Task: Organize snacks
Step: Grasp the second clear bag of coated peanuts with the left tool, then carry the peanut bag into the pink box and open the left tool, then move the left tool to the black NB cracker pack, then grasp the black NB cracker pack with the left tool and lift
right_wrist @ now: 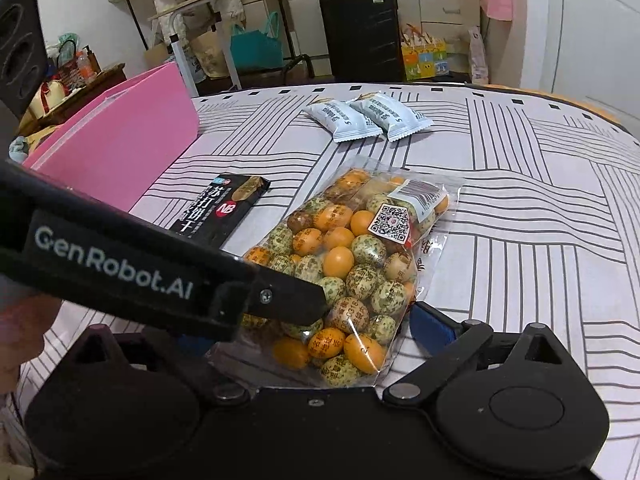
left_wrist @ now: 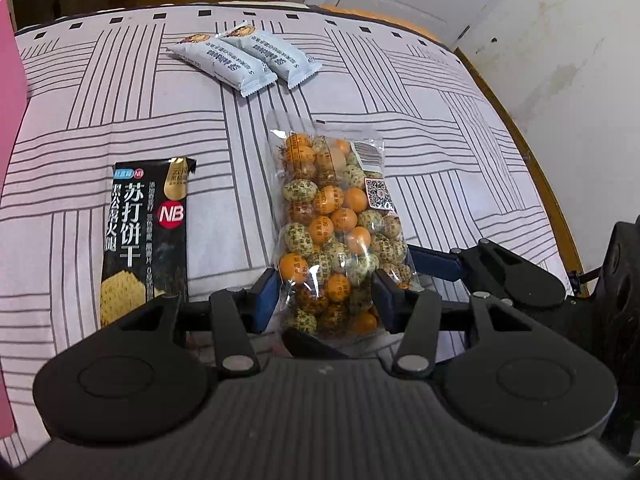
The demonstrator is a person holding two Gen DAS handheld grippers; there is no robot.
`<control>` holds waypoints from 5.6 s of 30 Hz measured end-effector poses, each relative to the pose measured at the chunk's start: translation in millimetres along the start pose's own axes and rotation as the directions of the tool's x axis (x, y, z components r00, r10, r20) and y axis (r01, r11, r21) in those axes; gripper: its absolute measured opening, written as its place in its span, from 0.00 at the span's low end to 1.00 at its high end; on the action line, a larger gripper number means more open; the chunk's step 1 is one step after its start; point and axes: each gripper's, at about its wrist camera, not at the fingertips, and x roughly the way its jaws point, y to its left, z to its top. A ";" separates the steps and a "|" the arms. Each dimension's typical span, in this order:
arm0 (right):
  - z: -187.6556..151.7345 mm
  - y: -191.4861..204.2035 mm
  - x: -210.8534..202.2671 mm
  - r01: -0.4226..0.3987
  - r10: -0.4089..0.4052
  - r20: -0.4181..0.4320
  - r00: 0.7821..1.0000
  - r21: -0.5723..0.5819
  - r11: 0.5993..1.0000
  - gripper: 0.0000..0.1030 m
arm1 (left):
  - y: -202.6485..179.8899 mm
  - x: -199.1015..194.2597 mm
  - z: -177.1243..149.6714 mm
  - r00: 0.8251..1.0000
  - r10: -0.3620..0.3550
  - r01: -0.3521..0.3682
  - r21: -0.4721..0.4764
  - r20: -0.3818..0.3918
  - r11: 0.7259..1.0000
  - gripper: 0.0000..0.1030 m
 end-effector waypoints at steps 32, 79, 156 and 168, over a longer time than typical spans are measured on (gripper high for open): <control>14.3 99.1 -106.5 -0.036 0.015 -0.098 0.995 -0.218 0.975 0.92 | -27.6 -136.8 -59.8 0.997 0.071 -0.071 -0.058 -0.002 0.996 0.48; 128.0 260.8 55.8 -0.394 0.379 -0.128 0.916 -0.452 0.800 0.85 | 202.2 -213.8 -25.3 0.817 0.562 -0.482 -0.385 0.127 0.788 0.58; 9.2 99.8 33.8 -0.010 0.031 0.062 0.998 -0.312 0.950 0.75 | 81.4 -24.4 -18.3 0.998 0.037 -0.031 -0.129 0.045 0.991 0.40; 3.5 116.4 -15.6 -0.016 0.028 0.035 0.999 -0.312 0.950 0.75 | 65.6 -61.0 -29.6 1.000 -0.013 0.009 -0.182 -0.021 0.983 0.41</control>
